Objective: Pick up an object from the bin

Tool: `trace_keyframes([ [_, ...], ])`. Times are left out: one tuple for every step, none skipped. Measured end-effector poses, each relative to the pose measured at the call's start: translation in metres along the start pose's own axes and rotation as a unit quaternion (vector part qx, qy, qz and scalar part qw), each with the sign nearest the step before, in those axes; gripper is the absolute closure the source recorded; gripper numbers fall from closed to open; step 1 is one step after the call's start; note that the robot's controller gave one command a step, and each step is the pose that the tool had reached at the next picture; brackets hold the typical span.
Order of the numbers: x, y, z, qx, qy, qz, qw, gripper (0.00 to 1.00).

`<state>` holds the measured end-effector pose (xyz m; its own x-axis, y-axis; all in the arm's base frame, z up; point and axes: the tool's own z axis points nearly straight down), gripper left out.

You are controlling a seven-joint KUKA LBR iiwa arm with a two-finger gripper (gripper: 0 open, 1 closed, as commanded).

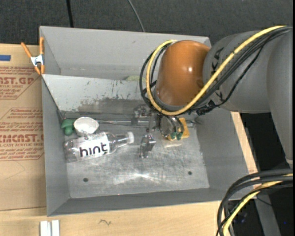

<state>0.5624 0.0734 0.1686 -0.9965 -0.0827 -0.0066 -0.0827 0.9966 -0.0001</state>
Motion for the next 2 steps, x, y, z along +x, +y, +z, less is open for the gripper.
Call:
trace_keyframes([
  [-0.009,0.03,0.011,0.0,0.0036,-0.093,0.9957,0.0],
  [-0.009,0.069,0.037,-0.001,0.0016,-0.079,0.9968,0.0],
])
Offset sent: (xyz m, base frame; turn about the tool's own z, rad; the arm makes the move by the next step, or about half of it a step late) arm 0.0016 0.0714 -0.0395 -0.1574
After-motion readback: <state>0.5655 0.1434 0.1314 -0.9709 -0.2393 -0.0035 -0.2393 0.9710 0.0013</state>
